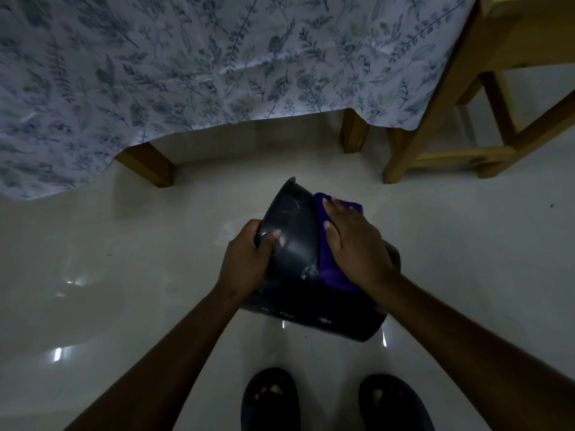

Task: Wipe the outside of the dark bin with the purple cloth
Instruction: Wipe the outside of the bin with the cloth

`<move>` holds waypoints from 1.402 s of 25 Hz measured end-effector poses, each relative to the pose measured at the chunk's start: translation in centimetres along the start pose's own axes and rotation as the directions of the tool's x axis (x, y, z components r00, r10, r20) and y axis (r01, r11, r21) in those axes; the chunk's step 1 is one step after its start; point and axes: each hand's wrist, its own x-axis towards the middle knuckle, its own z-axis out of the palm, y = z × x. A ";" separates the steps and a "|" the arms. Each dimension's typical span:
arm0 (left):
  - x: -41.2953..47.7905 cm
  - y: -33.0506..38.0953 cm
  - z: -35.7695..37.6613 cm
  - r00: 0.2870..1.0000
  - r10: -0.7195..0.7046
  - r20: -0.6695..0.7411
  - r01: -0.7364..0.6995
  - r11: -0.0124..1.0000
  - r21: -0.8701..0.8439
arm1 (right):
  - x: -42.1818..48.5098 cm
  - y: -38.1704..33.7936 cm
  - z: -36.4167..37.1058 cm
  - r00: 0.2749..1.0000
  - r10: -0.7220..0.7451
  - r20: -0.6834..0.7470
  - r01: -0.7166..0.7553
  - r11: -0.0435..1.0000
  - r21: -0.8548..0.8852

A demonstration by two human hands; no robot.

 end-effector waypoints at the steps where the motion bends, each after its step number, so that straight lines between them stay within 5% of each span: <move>1: 0.9 0.3 0.3 1.000 -0.008 0.002 0.008 1.000 0.003 | -2.3 -0.4 0.5 0.999 -0.011 -0.035 0.008 0.997 -0.081; 6: 3.0 1.5 1.2 1.000 -0.010 0.025 0.009 0.999 0.044 | -6.6 -1.5 1.5 0.982 -0.180 -0.054 0.166 0.966 -0.200; 11: 3.6 1.2 1.2 0.999 -0.034 0.013 0.033 0.999 0.037 | -1.3 -0.5 -0.4 0.998 -0.062 -0.034 0.058 0.993 -0.104; 16: 3.1 0.7 1.4 1.000 -0.020 0.016 0.018 0.997 0.071 | -8.4 -0.4 2.5 0.949 -0.314 0.011 0.304 0.910 -0.283; 21: 2.7 1.1 1.2 1.000 -0.023 0.017 0.022 0.997 0.080 | -2.6 -0.1 -0.1 0.998 -0.013 -0.069 0.009 0.998 -0.064; 27: 3.4 0.8 1.5 0.999 -0.027 0.026 0.025 0.996 0.087 | -9.3 -0.7 2.9 0.950 -0.311 0.006 0.301 0.914 -0.272; 32: 3.8 1.5 1.4 0.999 -0.029 0.028 0.026 0.995 0.101 | -0.6 -1.2 -0.4 0.999 0.008 -0.050 -0.007 1.000 0.014; 35: 4.6 1.5 1.2 0.998 -0.045 0.043 0.039 0.990 0.135 | -4.0 -1.0 0.6 0.996 -0.056 -0.072 0.050 0.996 -0.077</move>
